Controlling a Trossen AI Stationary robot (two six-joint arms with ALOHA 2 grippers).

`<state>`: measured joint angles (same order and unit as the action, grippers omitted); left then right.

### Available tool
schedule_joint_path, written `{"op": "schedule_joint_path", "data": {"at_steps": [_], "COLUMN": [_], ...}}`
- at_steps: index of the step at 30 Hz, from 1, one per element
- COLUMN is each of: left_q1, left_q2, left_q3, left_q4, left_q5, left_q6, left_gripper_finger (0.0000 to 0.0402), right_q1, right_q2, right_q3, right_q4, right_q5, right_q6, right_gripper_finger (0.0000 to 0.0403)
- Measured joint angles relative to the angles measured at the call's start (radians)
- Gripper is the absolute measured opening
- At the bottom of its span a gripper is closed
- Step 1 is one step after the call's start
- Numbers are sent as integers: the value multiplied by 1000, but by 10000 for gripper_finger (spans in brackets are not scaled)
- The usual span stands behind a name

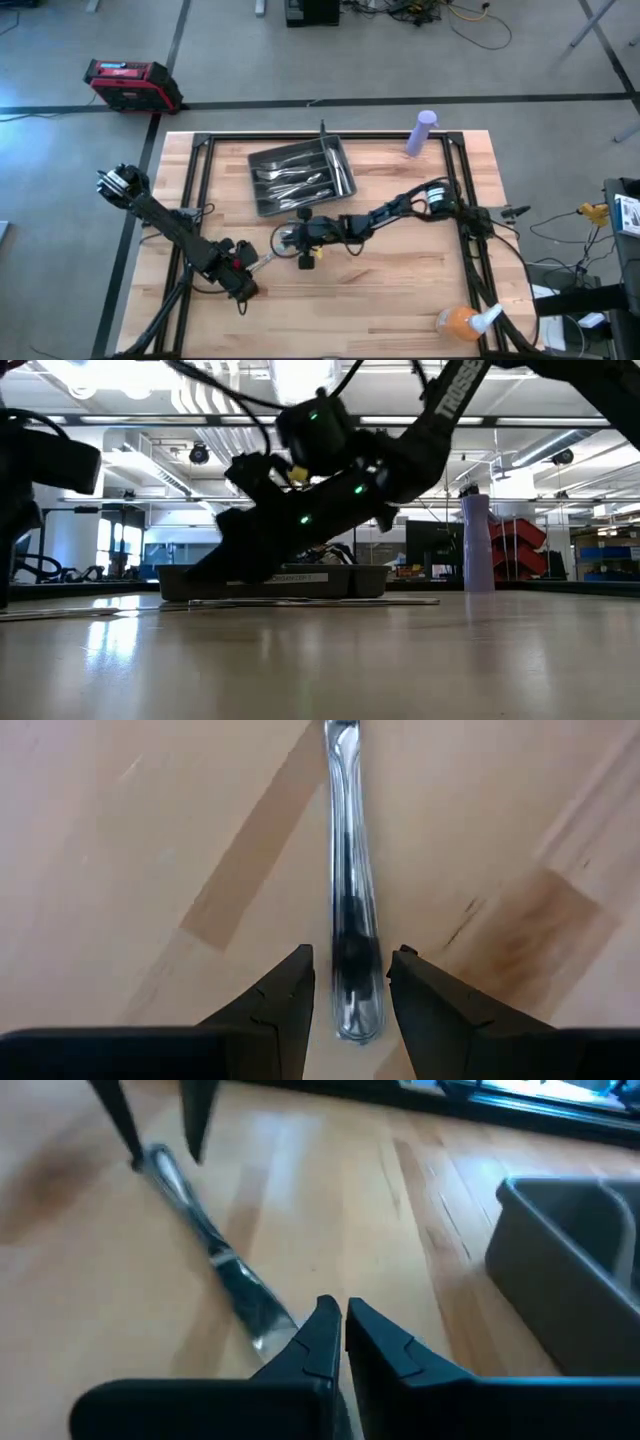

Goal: Sort silverware
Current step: Put the knife into the right compartment of the silverware tray

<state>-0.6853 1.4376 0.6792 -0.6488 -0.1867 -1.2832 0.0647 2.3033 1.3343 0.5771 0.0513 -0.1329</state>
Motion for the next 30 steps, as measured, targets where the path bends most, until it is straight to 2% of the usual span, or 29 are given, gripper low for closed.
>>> {"op": "schedule_joint_path", "data": {"at_steps": [7,15,19,23,28,30], "left_q1": [-18,-21,-21,-23,-37,-39], "left_q2": [0,-5,-14,-15,-16,-16], "left_q3": [-43,-28,18,40,23,7], "left_q4": [64,44,16,5,18,51], "left_q5": [12,8,-46,-90,-201,-220], "left_q6": [-9,17,19,56,71,71], "left_gripper_finger": [119,119,119,119,119,119], "right_q1": [6,72,109,149,190,202], "right_q2": [17,-78,-126,-171,-235,-261], "right_q3": [54,39,35,21,-30,-58], "right_q4": [-179,-437,-531,-595,-565,-553], "right_q5": [4,11,52,127,175,227], "right_q6": [21,76,173,179,192,202], "right_gripper_finger": [1,0,0,0,0,0]}}
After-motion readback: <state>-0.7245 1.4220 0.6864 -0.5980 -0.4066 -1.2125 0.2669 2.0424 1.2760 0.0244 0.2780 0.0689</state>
